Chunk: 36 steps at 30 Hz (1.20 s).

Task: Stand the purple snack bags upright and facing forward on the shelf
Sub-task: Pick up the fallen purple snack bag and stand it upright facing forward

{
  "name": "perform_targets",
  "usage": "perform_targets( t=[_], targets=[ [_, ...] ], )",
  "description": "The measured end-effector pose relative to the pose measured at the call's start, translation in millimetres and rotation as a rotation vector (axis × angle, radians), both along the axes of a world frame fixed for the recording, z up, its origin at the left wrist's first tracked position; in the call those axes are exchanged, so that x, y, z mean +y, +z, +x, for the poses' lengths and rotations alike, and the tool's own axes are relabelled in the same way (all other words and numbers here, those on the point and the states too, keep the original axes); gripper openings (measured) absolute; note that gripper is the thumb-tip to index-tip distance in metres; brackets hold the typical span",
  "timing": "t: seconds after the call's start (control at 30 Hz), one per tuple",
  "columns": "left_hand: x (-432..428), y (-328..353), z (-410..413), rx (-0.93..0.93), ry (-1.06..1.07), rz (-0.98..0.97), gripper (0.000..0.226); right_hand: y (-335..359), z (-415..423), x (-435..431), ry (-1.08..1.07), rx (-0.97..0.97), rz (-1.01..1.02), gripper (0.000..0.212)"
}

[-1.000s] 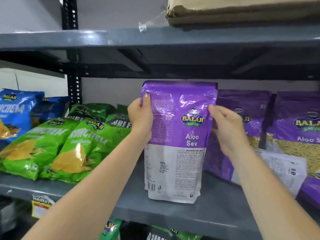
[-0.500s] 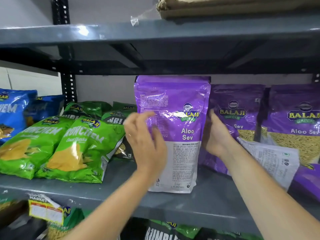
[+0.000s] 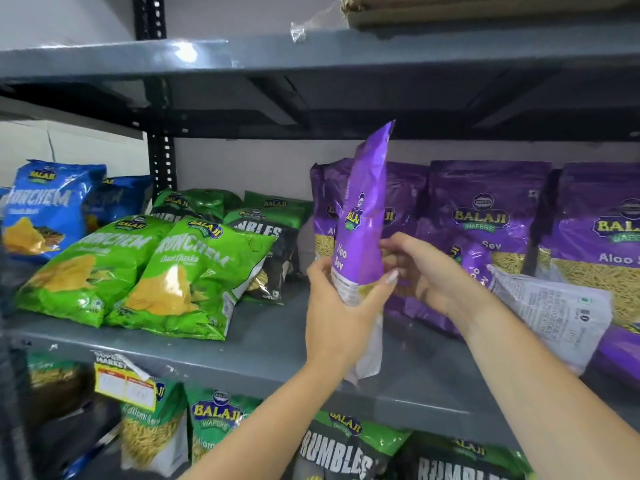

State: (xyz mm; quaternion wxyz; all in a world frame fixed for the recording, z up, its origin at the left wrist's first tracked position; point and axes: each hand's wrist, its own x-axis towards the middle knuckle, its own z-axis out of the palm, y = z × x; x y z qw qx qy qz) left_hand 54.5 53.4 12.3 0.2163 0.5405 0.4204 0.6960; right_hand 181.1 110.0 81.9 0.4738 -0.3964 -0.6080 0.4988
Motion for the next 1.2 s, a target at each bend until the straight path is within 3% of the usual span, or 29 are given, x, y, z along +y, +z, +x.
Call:
perform_targets(
  t=[0.1, 0.23, 0.3, 0.4, 0.5, 0.6, 0.83, 0.93, 1.0, 1.07, 1.1, 1.13, 1.2],
  targets=[
    [10, 0, -11, -0.13, -0.122, 0.053, 0.072, -2, 5, 2, 0.021, 0.025, 0.073, 0.016],
    [21, 0, -36, -0.088, -0.288, 0.047, 0.03, -11, 13, 7, 0.163, 0.158, 0.006, 0.039],
    [26, -2, -50, -0.081, -0.284, 0.018, 0.022, -16, 14, 6, 0.22, 0.122, 0.007, 0.046],
    [31, -4, -59, -0.176, -0.333, 0.003, 0.03, -22, 12, 4, 0.192, 0.044, 0.032, 0.066],
    [40, -6, -59, -0.304, -0.334, -0.012, 0.021, -23, 11, -1, 0.152, 0.026, 0.065, 0.069],
    [47, -5, -51, -0.308, -0.243, 0.002, 0.016, -26, 12, -3, 0.088, -0.003, 0.107, 0.074],
    [60, -3, -46, -0.32, -0.186, 0.008, 0.04, -29, 9, -8, -0.014, -0.004, 0.139, 0.079],
    [54, -6, -45, -0.294, -0.139, 0.053, 0.026, -24, 13, -11, -0.074, -0.064, 0.181, 0.11],
    [47, -7, -45, -0.241, -0.011, 0.129, 0.018, -12, 27, -14, -0.293, -0.113, 0.343, 0.123],
    [36, -10, -43, -0.127, 0.223, 0.284, 0.038, 2, 53, -14, -0.619, -0.255, 0.579, 0.102],
    [31, -14, -41, -0.04, 0.333, 0.371, 0.046, 5, 69, -10, -0.756, -0.436, 0.678, 0.09],
    [23, -19, -35, 0.044, 0.396, 0.457, 0.05, 8, 84, -6, -0.826, -0.658, 0.701, 0.081],
    [7, -28, -19, 0.191, 0.358, 0.593, 0.049, 8, 109, 5, -0.789, -0.988, 0.552, 0.066]
  ],
)
